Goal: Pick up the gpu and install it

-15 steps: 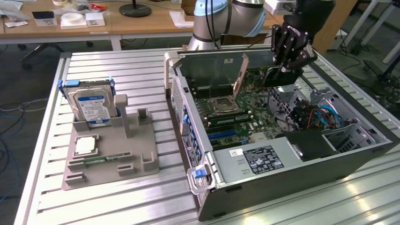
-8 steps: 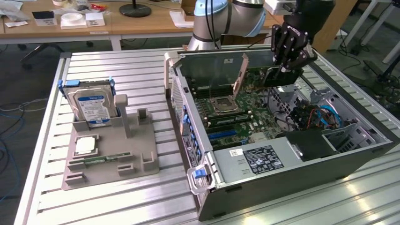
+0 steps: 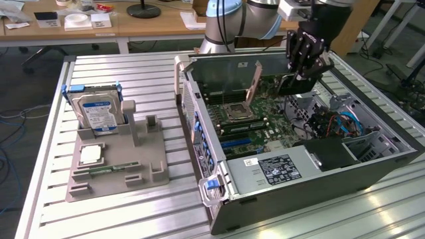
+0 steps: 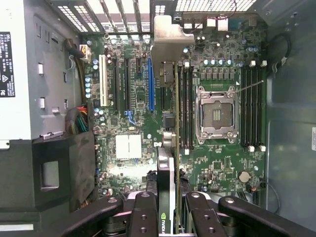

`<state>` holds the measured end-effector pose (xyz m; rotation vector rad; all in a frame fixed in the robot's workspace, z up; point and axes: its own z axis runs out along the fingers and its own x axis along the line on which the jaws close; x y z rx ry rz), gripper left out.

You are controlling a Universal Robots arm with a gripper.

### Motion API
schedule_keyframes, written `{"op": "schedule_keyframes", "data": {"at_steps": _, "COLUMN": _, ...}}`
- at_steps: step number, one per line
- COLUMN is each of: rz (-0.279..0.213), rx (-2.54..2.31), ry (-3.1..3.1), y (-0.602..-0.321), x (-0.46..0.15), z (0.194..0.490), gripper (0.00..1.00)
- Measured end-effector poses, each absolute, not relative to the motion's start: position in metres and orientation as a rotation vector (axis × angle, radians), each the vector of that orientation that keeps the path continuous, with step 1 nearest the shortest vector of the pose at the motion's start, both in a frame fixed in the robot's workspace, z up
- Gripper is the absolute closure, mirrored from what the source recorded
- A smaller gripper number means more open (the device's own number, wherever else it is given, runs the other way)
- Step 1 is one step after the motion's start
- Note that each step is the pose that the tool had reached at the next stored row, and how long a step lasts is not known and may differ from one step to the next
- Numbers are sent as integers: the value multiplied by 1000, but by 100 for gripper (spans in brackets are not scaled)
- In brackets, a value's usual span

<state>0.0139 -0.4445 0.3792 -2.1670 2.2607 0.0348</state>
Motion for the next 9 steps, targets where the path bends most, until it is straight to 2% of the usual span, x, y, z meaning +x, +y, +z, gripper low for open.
{"op": "schedule_keyframes", "data": {"at_steps": 9, "rz": 35, "rx": -2167, "ry": 2261, "y": -445, "x": 13, "z": 372, "gripper": 73}}
